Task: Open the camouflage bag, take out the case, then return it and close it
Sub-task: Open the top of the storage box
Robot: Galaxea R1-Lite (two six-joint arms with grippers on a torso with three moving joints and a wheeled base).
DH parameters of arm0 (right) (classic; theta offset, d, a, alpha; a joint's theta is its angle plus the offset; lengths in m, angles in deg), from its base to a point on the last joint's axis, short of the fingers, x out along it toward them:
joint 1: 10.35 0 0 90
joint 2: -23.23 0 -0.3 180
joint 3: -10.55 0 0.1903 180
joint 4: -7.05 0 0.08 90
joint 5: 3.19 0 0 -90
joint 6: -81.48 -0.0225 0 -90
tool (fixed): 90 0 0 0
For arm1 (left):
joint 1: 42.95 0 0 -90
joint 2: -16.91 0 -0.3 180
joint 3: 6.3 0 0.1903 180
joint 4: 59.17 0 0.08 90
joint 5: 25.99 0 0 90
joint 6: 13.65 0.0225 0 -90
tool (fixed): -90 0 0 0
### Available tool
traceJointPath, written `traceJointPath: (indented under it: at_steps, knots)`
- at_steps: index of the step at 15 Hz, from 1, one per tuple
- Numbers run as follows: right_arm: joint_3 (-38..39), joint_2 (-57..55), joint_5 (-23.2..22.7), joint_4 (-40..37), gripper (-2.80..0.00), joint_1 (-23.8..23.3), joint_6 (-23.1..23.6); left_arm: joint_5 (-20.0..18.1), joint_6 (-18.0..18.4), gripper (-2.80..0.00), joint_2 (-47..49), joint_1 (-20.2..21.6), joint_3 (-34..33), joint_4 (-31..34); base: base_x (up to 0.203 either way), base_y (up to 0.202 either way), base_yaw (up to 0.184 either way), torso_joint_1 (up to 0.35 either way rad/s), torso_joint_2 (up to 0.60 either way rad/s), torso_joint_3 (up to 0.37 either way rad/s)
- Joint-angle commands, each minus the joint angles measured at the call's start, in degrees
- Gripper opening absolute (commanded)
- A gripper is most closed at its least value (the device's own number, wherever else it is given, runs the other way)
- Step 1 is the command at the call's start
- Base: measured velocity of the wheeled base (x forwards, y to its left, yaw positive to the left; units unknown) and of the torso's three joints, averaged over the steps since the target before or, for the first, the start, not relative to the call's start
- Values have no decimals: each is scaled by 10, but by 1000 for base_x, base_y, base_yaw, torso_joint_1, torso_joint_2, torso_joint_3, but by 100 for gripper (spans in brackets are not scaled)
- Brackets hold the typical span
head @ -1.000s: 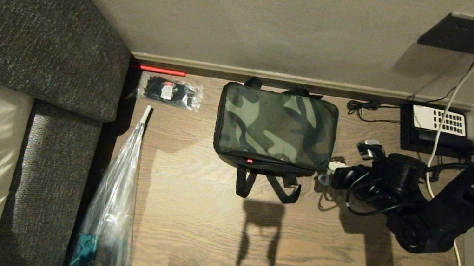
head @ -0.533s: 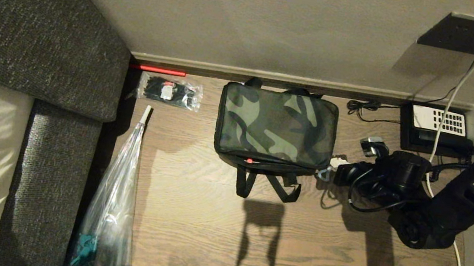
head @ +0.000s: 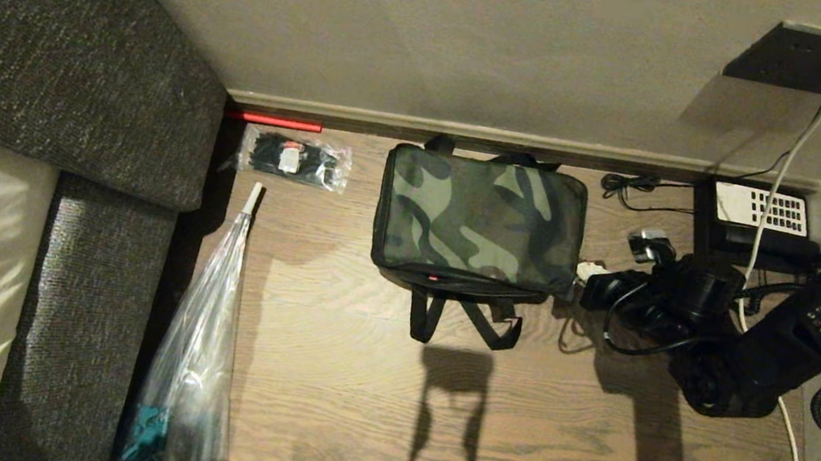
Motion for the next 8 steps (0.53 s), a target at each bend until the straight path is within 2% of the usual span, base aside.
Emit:
traceJointPath:
  at_steps: [1,4,8]
  knots:
    - [-24,-11,0,3,-280,0,-2,0,0,-280,-1,-1,-2,0,0,0,0,0,0,0]
    - [-41,-10,0,-4,-280,-2,-6,0,0,-280,-1,0,-2,0,0,0,0,0,0,0]
    - [-54,-1,0,-14,-280,-2,-41,0,0,-280,-1,0,-2,0,0,0,0,0,0,0]
